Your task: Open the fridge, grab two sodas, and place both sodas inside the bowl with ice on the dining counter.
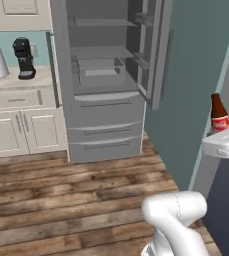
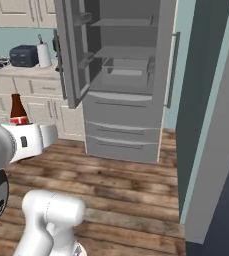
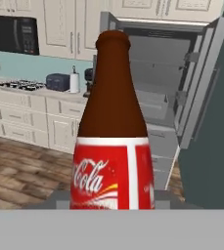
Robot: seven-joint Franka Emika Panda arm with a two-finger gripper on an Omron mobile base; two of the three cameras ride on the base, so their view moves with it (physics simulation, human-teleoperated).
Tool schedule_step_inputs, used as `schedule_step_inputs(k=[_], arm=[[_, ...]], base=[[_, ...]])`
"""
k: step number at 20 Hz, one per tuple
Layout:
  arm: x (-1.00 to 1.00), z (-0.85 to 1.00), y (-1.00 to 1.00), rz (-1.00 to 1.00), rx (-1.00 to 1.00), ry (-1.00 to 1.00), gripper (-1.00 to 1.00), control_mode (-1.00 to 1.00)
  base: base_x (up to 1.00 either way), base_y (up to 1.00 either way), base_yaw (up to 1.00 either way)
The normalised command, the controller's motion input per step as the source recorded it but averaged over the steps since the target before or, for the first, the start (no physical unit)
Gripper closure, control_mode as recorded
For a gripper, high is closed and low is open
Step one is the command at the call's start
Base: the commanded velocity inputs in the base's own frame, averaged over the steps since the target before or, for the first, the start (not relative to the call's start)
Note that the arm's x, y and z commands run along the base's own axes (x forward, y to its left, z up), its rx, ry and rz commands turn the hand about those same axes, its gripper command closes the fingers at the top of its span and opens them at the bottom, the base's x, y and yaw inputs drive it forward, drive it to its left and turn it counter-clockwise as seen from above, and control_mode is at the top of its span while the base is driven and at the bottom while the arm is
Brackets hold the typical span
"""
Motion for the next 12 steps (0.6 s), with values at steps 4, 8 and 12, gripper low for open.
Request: schedule_step_inputs(k=[4, 8, 12], arm=[[0.0, 0.0, 0.0, 0.0, 0.0, 0.0, 1.0, 1.0], [0.0, 0.0, 0.0, 0.0, 0.0, 0.0, 1.0, 1.0], [0.0, 0.0, 0.0, 0.0, 0.0, 0.0, 1.0, 1.0]], base=[[-1.0, 0.0, 0.0], [-1.0, 0.0, 0.0], [-1.0, 0.23, 0.0]])
